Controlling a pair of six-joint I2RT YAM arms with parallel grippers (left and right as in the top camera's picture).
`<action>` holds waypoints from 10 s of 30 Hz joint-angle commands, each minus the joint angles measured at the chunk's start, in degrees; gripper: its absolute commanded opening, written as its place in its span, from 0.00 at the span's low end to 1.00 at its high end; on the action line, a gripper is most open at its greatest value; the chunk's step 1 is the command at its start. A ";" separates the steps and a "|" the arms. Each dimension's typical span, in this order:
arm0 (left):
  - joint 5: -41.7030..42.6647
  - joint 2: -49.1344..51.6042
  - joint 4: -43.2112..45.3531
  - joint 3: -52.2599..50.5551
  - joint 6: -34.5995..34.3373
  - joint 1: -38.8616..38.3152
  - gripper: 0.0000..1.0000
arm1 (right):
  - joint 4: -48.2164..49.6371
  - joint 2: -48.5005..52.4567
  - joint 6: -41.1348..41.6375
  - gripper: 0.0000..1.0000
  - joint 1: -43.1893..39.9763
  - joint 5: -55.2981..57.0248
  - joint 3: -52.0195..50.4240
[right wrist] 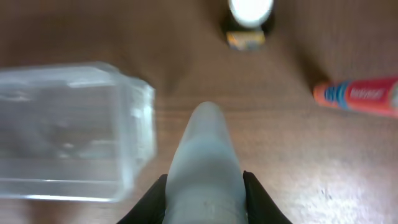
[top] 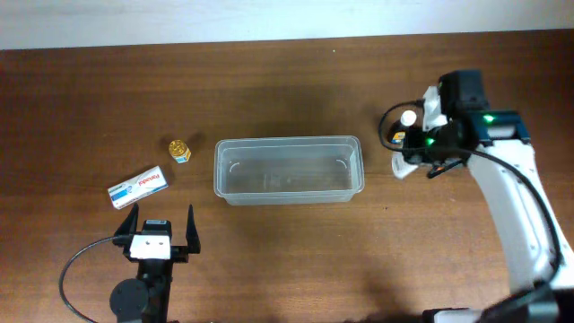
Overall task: Pack container
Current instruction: 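Close the right gripper on the white squeeze bottle and lift, then carry the white bottle left and lower it into the container, then open the right gripper and raise it out of the container, then move the right gripper down onto the dark brown bottle, then close the right gripper on the brown bottle and lift it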
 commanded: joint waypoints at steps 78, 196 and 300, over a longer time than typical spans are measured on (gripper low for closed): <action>-0.02 -0.50 -0.24 -0.26 0.72 -0.07 0.99 | 11.89 19.58 25.07 0.15 24.52 16.35 4.61; -0.02 -0.50 -0.24 -0.26 0.72 -0.07 0.99 | -3.26 37.24 32.06 0.70 -0.07 7.23 28.57; -0.02 -0.50 -0.24 -0.26 0.72 -0.07 0.99 | 5.25 37.55 17.57 0.24 -3.21 9.81 22.80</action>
